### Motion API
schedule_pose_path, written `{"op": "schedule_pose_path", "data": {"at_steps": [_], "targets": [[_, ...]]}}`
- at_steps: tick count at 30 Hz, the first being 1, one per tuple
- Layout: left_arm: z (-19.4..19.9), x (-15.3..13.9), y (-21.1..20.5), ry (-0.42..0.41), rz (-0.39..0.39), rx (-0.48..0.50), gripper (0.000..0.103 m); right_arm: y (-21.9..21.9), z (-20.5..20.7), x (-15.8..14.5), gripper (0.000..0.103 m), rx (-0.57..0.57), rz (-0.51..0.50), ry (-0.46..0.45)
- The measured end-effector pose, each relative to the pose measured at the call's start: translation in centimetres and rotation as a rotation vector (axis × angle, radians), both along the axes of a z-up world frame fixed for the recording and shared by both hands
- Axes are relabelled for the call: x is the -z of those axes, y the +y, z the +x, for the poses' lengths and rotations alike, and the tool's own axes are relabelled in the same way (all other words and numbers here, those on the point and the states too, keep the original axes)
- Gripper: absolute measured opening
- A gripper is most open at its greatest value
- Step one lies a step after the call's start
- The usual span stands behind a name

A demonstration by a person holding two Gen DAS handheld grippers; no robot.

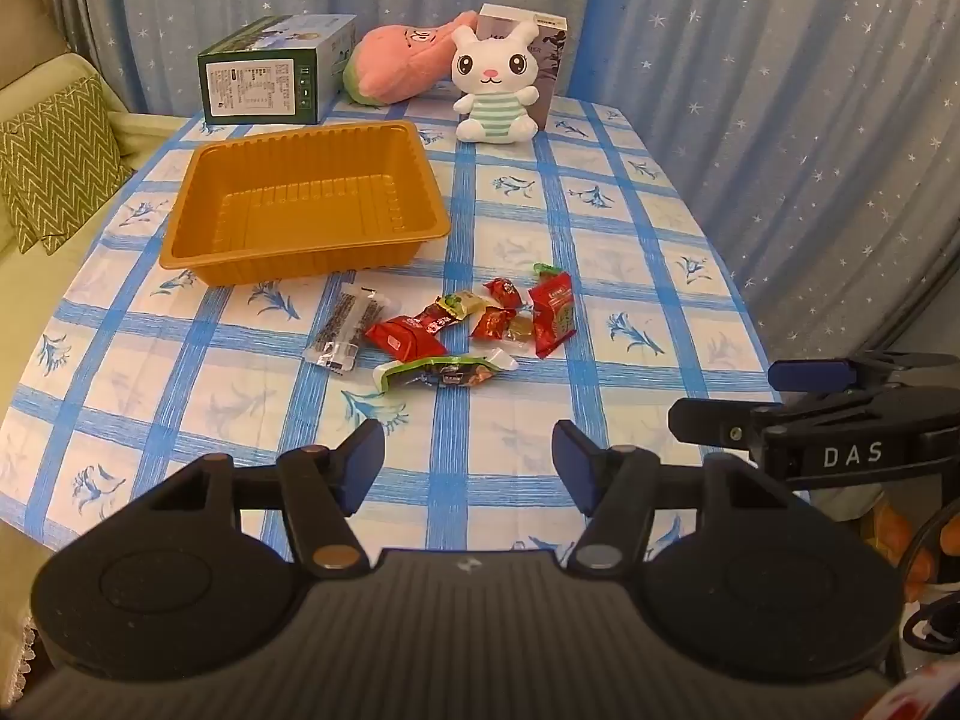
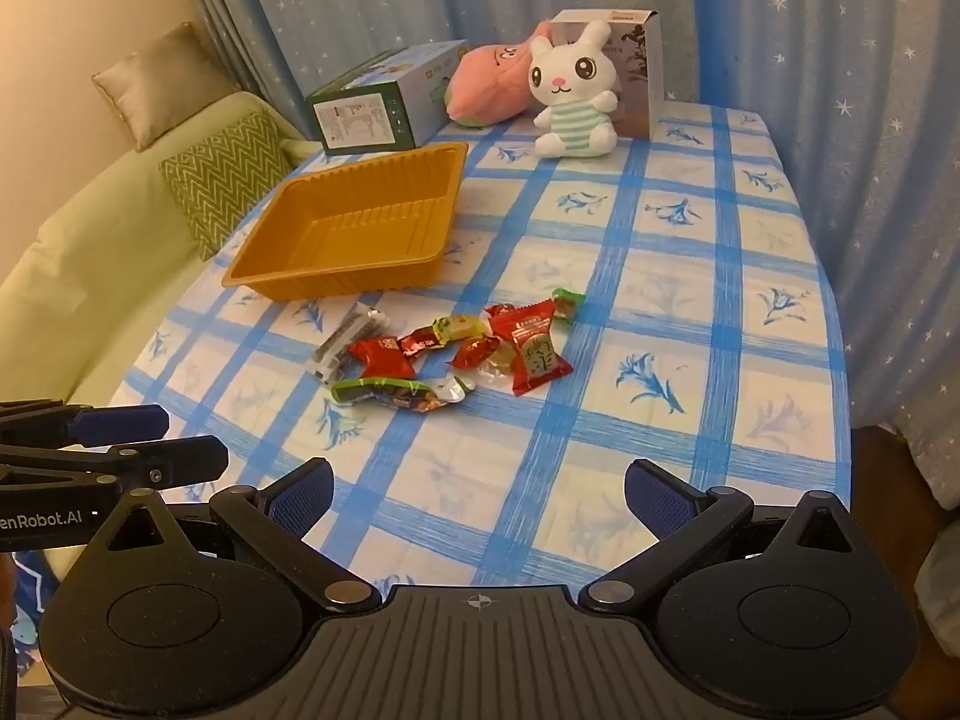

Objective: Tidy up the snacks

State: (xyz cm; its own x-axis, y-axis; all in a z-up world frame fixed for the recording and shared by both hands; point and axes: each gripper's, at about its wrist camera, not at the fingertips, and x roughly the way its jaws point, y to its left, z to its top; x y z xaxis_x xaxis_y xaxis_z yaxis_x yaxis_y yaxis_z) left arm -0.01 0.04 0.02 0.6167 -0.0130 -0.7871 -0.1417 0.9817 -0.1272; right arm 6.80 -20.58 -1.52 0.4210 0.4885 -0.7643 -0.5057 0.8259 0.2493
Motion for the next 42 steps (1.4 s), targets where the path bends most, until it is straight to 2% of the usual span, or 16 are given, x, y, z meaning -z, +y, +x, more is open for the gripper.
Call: {"op": "schedule_pose_path", "data": {"at_steps": [42], "targets": [[0.01, 0.26, -0.39, -0.005, 0.005, 0.007, 0.06, 0.02, -0.38, -0.27, 0.103, 0.006, 0.011, -0.006]]}}
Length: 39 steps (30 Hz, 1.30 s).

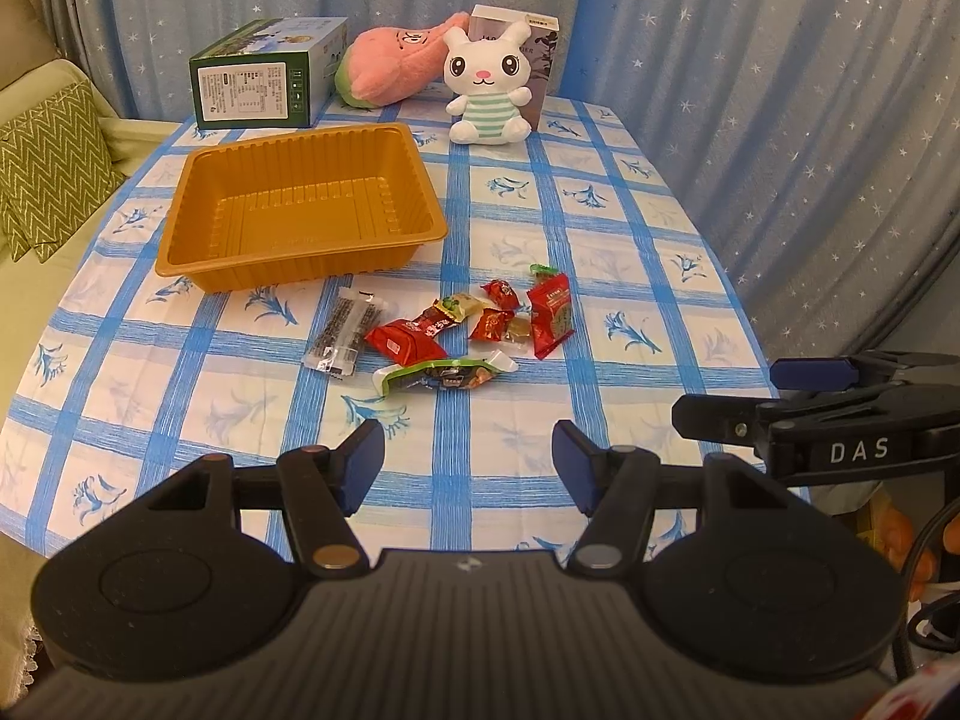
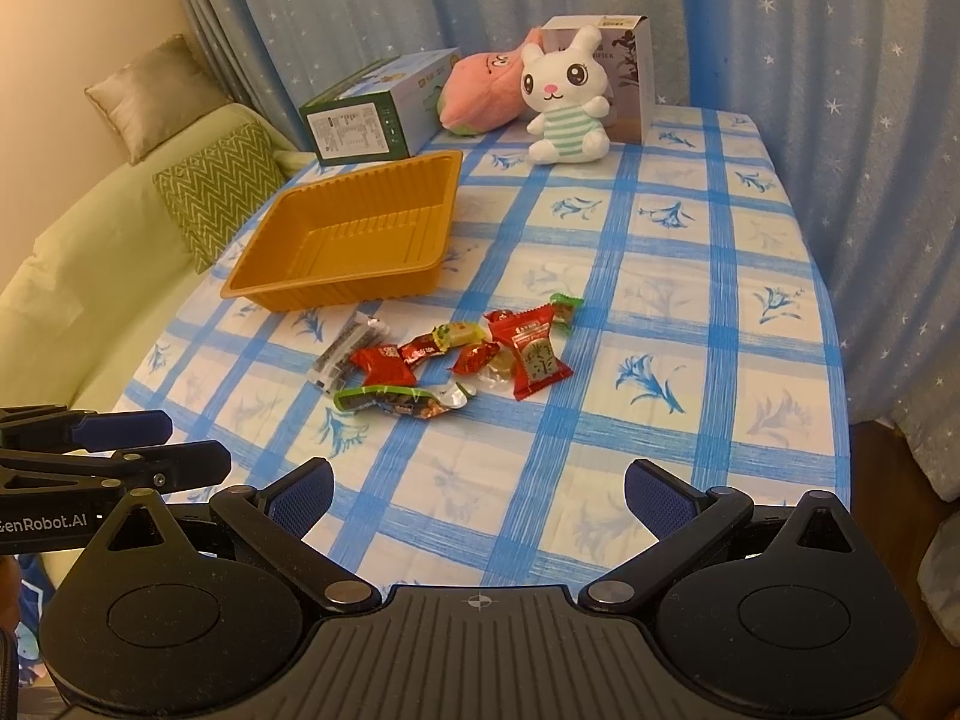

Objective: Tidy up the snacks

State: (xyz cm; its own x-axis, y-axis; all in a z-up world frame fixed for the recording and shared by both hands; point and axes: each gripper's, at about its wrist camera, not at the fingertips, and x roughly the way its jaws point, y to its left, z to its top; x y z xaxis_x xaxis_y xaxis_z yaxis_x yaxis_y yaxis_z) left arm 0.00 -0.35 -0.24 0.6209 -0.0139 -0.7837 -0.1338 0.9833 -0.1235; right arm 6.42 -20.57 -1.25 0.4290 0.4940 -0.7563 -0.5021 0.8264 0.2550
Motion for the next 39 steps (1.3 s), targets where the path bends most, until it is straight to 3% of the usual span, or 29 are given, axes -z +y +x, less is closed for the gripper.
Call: {"op": "schedule_pose_path", "data": {"at_steps": [39], "targets": [[0.04, 0.12, 0.13, 0.006, -0.001, 0.003, 0.06, 0.5, 0.6, 0.11, 0.103, 0.006, 0.001, 0.006]]}}
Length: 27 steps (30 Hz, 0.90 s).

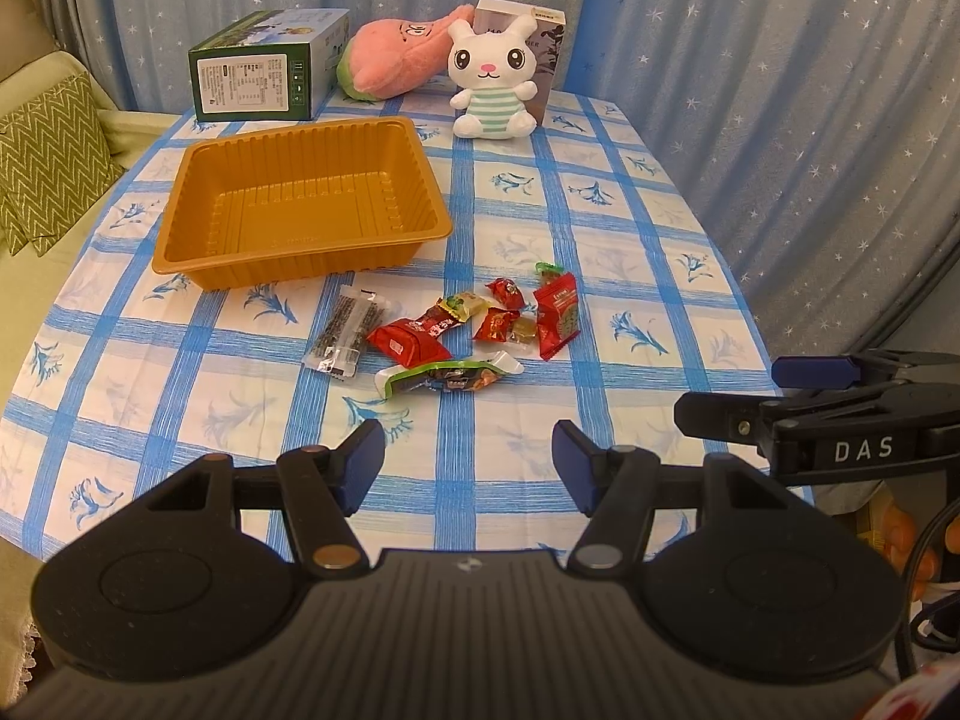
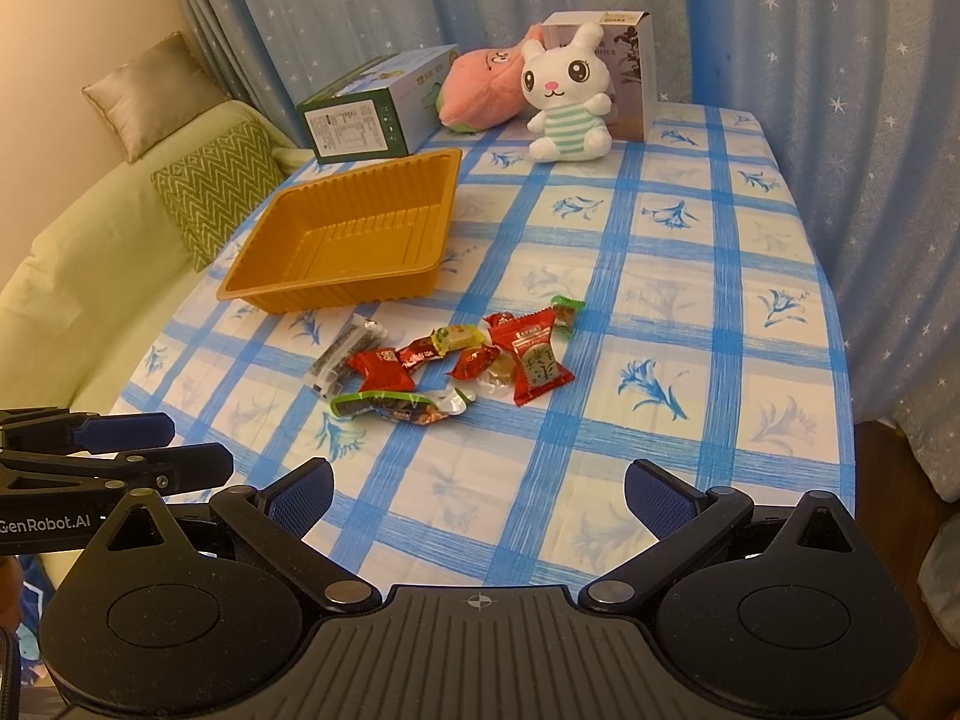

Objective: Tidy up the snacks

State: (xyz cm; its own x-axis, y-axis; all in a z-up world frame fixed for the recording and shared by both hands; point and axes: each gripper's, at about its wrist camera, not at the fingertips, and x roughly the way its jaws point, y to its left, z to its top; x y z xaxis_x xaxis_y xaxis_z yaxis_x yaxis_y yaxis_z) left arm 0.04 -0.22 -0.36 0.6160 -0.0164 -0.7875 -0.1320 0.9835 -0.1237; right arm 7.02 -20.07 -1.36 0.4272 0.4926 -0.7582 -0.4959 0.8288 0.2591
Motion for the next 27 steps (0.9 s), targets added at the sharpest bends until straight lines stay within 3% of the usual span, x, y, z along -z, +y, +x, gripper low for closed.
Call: {"op": "schedule_pose_path", "data": {"at_steps": [17, 27], "targets": [[0.1, 0.0, 0.1, 0.004, 0.0, -0.001, 0.06, 0.0, 0.2, 0.2, 0.103, 0.001, 0.001, 0.002], [1.2, 2.1, 1.9, 0.016, 0.027, -0.047, 0.06, -0.2, 1.1, 1.2, 0.103, 0.003, 0.019, -0.015]]}}
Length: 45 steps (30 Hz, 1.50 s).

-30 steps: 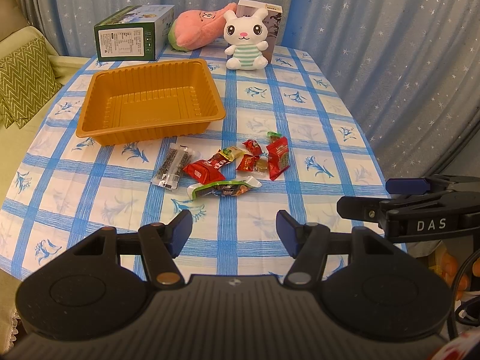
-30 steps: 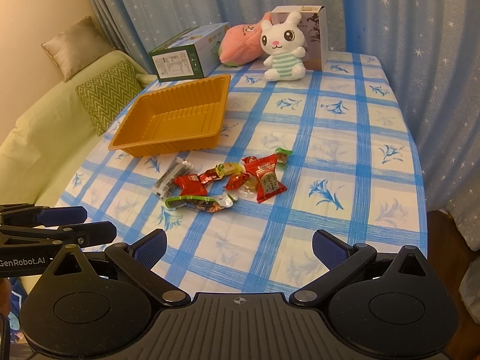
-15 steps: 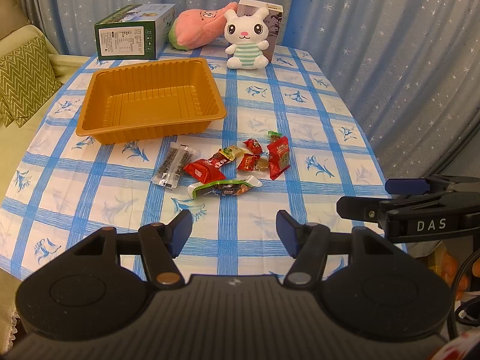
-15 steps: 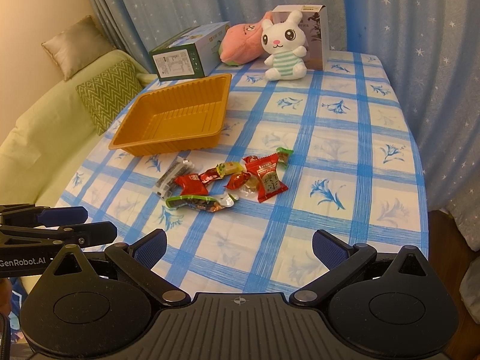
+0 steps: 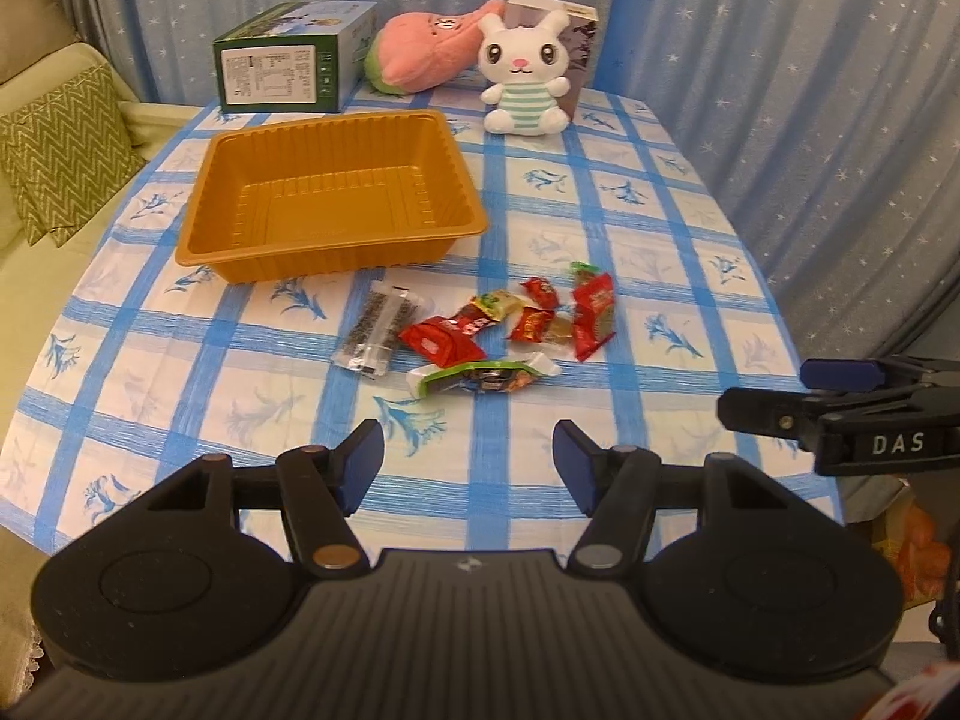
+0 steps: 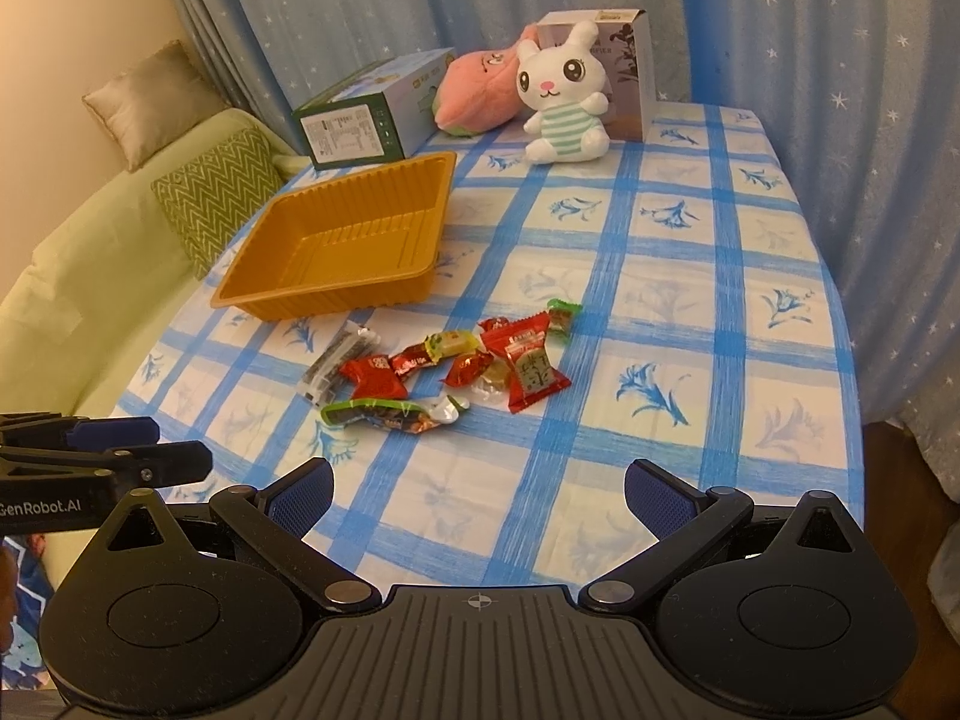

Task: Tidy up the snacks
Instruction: 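Grasp the red square candy packet with the right gripper while the left gripper grasps the yellow candy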

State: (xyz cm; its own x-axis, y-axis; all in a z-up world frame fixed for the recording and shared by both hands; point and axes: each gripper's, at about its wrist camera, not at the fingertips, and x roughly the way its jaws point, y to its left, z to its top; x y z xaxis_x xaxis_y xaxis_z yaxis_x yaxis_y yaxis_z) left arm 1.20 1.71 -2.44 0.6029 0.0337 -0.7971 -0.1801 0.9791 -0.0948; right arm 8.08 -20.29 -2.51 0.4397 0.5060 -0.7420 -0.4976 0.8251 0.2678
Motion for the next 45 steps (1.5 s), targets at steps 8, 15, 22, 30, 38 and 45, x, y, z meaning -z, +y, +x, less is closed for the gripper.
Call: {"op": "schedule_pose_path", "data": {"at_steps": [8, 15, 22, 30, 38, 45], "targets": [[0.3, 0.7, 2.3, -0.012, 0.043, -0.065, 0.06, -0.8, 1.7, 2.2, 0.103, 0.002, 0.025, -0.053], [1.0, 1.7, 4.1, -0.015, 0.049, -0.093, 0.06, -0.9, 3.4, 3.9, 0.094, -0.015, 0.042, -0.132], [2.0, 3.0, 5.0, -0.013, 0.049, -0.095, 0.06, 0.4, 5.3, 6.3, 0.075, -0.086, 0.028, -0.169], [3.5, 4.1, 5.5, 0.004, 0.045, -0.092, 0.06, 2.1, 7.4, 8.7, 0.06, -0.124, 0.009, -0.175], [4.8, 4.9, 6.1, 0.018, 0.039, -0.084, 0.059, 4.0, 9.3, 10.4, 0.054, -0.15, -0.032, -0.188], [6.0, 5.3, 6.1, 0.028, 0.029, -0.053, 0.055, 5.0, 10.3, 11.3, 0.052, -0.171, -0.042, -0.193]]}}
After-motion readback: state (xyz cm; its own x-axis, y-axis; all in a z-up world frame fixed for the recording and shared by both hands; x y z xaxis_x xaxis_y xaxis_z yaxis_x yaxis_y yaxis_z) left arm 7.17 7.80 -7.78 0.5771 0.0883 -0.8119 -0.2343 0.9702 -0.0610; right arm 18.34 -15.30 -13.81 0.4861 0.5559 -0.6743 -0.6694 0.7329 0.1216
